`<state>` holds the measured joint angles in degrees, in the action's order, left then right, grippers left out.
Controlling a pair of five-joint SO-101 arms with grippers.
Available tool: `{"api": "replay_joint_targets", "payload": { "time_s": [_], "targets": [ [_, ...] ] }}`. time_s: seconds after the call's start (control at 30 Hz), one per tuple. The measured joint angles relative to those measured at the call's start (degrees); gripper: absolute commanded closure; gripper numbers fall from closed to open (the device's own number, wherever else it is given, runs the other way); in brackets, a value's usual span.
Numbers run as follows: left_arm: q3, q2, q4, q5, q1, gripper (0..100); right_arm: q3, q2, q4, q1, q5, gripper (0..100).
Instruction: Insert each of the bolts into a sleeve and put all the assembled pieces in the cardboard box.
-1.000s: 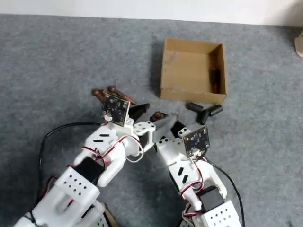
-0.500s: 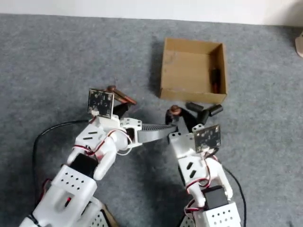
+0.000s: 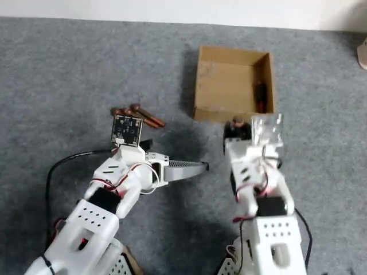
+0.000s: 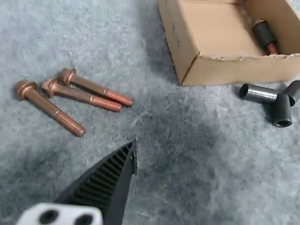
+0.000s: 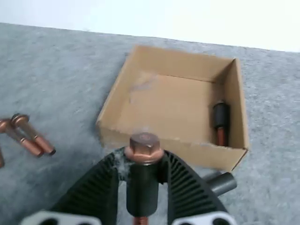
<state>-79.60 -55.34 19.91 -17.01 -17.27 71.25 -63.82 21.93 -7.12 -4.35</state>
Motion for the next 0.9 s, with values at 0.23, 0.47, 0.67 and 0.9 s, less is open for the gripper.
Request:
{"api": "replay_joint_targets", "payload": {
  "time_s": [0.23,0.47,0.67,0.9],
  "targets": [
    [-0.3,0.0,0.0,0.1,-0.1,37,-18.5,20.6,0.0,0.7,0.0,99.5],
    [-0.3,0.0,0.0,0.1,-0.1,37,-35.2,40.0,-0.2,3.2,0.0,99.5],
    [-0.3,0.0,0.0,0.1,-0.1,37,-49.3,57.1,-0.2,6.9,0.0,99.5],
    [-0.3,0.0,0.0,0.1,-0.1,37,-59.3,72.0,-0.2,7.1,0.0,99.5]
  ]
}}
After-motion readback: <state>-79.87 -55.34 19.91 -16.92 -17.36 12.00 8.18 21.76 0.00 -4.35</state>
